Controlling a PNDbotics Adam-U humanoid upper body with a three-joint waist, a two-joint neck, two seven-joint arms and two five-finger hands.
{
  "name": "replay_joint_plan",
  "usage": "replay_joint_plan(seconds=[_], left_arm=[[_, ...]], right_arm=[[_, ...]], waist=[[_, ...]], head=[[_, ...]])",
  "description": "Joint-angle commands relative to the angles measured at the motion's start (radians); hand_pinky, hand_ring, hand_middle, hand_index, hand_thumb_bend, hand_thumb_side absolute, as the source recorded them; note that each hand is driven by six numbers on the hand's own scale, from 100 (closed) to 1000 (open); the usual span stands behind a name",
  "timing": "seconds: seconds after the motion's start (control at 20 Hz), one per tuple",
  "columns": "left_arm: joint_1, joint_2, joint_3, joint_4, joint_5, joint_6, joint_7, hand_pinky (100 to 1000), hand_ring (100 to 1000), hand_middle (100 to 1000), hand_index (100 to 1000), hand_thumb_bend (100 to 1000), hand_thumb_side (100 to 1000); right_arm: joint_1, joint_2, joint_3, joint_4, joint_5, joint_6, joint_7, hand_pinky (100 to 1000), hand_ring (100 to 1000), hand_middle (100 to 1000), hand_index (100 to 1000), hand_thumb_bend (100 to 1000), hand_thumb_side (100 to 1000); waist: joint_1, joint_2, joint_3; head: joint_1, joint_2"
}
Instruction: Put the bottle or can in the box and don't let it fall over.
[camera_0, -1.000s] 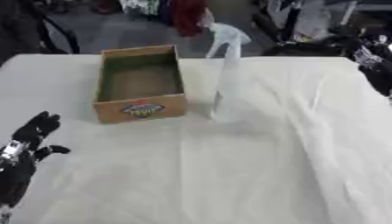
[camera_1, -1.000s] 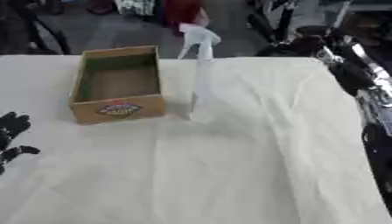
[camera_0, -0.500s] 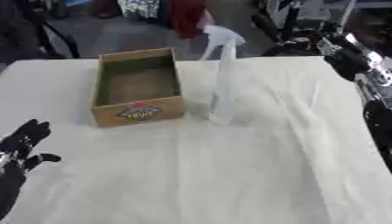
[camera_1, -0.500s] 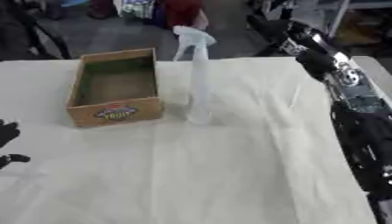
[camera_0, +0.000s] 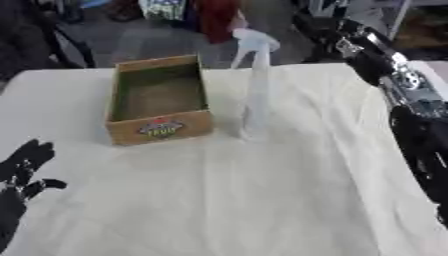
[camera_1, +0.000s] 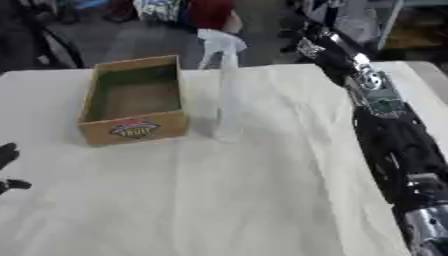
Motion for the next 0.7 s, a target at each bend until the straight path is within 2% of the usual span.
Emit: replay_joint_plan(seconds=[0.05, 0.7], left_arm=[[-0.015, 0.005, -0.005, -0.011, 0.012, -0.005, -0.009, 662, 1000, 920, 1000, 179, 922], [-0.022, 0.001, -0.011, -0.007, 0.023, -0.006, -0.023, 661, 1000, 919, 1000, 180, 918]], right_arm=[[-0.036, 0.001, -0.010, -0.003, 0.012, 0.008, -0.010, 798, 911, 931, 833, 100, 524], [-0.042, 0.050, -0.008, -0.012, 0.034, 0.023, -0.024, 827, 969, 991, 873, 100, 531]], waist=[[0.004, -0.008, 0.008], [0.007, -0.008, 0.025]], head=[[-0.011, -0.011], [-0.031, -0.005]])
